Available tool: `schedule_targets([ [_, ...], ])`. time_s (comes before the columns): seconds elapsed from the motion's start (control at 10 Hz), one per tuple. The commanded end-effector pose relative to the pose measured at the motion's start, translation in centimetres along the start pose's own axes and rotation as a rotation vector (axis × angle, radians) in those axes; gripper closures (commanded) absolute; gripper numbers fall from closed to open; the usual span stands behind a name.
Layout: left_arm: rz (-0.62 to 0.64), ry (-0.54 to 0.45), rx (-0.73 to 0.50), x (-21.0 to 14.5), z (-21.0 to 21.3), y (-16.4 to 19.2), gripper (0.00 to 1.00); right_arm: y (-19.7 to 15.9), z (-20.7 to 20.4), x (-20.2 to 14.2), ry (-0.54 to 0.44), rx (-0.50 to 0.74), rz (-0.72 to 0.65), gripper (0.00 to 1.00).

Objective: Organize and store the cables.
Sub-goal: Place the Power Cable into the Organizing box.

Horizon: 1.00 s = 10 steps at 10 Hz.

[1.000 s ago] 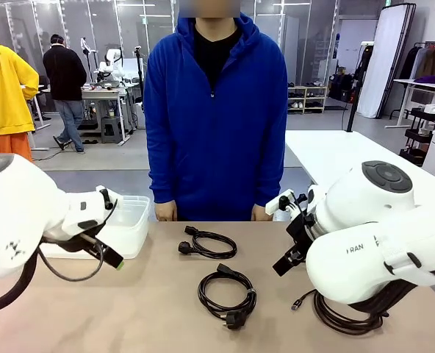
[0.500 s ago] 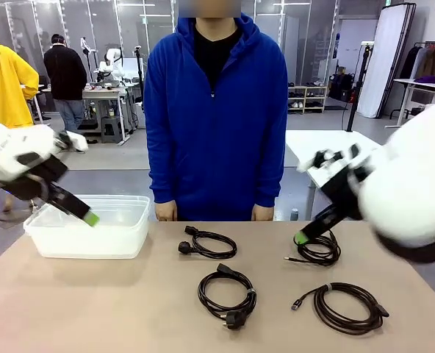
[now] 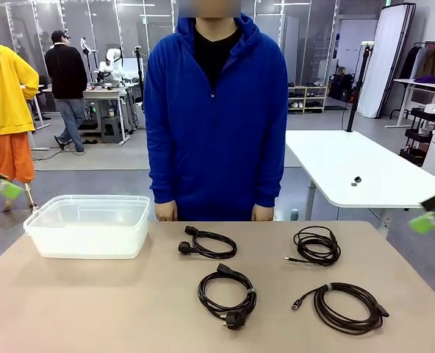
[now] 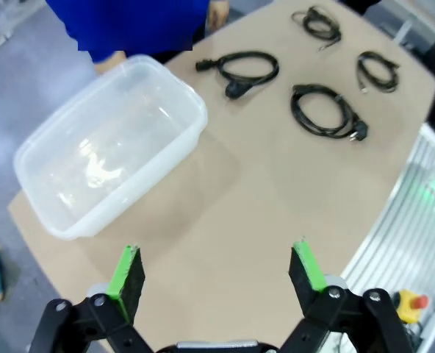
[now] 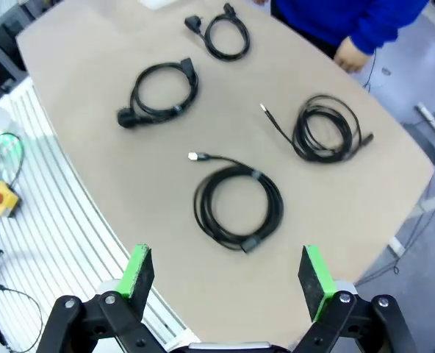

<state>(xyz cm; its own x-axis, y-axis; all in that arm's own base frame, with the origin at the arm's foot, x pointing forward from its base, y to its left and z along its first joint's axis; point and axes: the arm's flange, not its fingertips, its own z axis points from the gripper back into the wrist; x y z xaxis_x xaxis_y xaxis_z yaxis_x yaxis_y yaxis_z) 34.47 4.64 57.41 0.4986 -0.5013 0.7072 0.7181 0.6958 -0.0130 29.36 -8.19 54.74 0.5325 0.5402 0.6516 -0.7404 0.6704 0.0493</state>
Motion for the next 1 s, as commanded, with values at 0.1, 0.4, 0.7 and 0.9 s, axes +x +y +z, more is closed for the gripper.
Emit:
schedule_targets([
  [0.1, 0.006, -0.117, -0.082, -5.5, 3.2, 2.5, 0.0, -1.5, 2.0, -3.9, -0.044, -0.05, -0.045, 0.0],
  [0.4, 0.026, -0.194, -0.088, -5.6, 3.6, 3.1, 0.0, -1.4, 2.2, -4.6, -0.071, -0.099, -0.074, 0.0],
  [0.7, 0.014, -0.151, -0.049, -6.3, 4.4, 3.3, 0.0, -2.6, 3.4, -4.4, -0.039, -0.079, -0.071, 0.0],
  [0.9, 0.014, -0.151, -0.049, -6.3, 4.4, 3.3, 0.0, -2.6, 3.4, -4.4, -0.039, -0.079, -0.071, 0.0],
])
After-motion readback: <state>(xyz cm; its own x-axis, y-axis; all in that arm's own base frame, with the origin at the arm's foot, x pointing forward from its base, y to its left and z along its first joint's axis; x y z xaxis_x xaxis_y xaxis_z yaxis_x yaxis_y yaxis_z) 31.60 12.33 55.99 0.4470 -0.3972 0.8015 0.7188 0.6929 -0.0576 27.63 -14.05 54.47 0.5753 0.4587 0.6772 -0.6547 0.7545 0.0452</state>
